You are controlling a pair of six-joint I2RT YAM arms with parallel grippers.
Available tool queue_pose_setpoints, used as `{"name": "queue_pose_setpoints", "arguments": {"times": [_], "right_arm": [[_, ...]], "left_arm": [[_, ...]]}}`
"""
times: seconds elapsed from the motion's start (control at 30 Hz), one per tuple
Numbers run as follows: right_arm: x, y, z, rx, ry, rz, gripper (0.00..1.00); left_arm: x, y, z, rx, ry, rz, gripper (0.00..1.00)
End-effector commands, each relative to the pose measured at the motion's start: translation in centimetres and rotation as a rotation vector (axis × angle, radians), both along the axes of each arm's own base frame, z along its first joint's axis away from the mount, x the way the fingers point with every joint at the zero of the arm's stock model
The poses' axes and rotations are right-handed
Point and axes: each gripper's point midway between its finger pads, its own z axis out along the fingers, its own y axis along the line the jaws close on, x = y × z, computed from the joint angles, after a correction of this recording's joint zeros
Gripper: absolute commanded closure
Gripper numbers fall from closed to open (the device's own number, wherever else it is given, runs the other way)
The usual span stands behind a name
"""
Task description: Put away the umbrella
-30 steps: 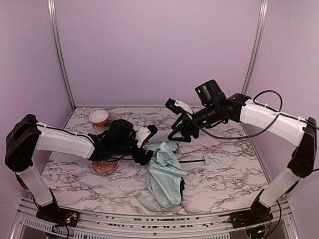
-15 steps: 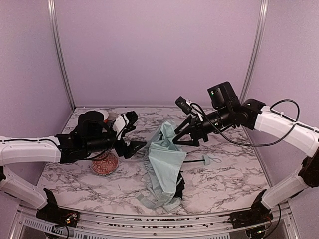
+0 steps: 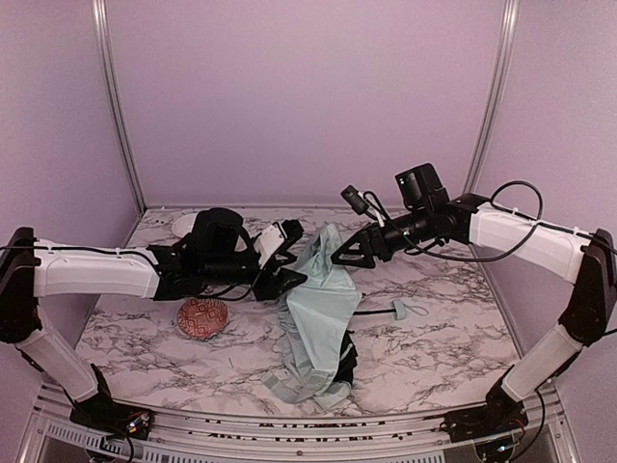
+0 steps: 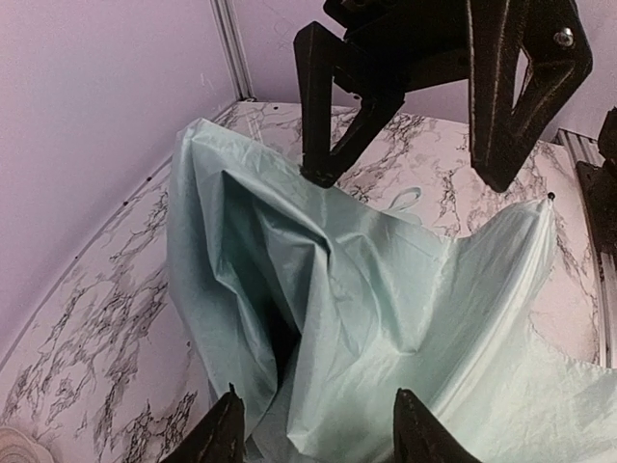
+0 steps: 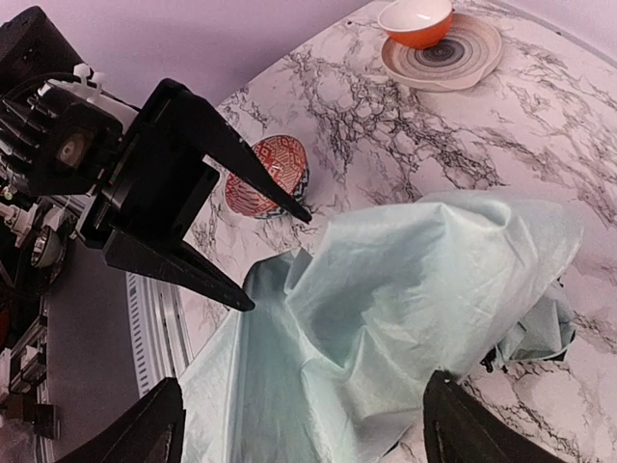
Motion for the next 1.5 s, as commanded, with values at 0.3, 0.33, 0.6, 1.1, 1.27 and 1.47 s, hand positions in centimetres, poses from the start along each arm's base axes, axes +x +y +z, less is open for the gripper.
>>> {"name": "queue_pose_setpoints", "arguments": {"times": [0.3,0.33,0.6,1.1,1.27,1.47], "right_arm": [[1.4,-0.8,-3.1,-0.015,0.013,-0.031,0.18],[1.2,-1.0,-2.9,-0.007,0.009,-0.032,0.17],[-0.1,-1.3,-1.2,0.180,0.011,-0.007,0.17],[-0.5,4.0,2.8,0.312,-0.066,0.202,0.95],[-0.6,-0.1,3.0,0.297,-0.087,0.125,1.00],[-3.2,-1.0,2.5,0.262,-0.097,0.111,1.00]], "left_arm": [[1.3,-2.6,0.1,-0.009,0.024,-0.022,1.00],[1.3,-2.3,0.0,-0.006,0.026,-0.011,1.00],[-1.6,0.2,-1.1,0.016,0.029,-0.055,1.00],[-2.9,1.1,-1.9,0.027,0.033,-0.086,1.00],[-3.6,2.4,-3.4,0.068,0.027,-0.080,1.00],[-4.6,2.7,-4.2,0.075,0.059,-0.105,1.00]]}}
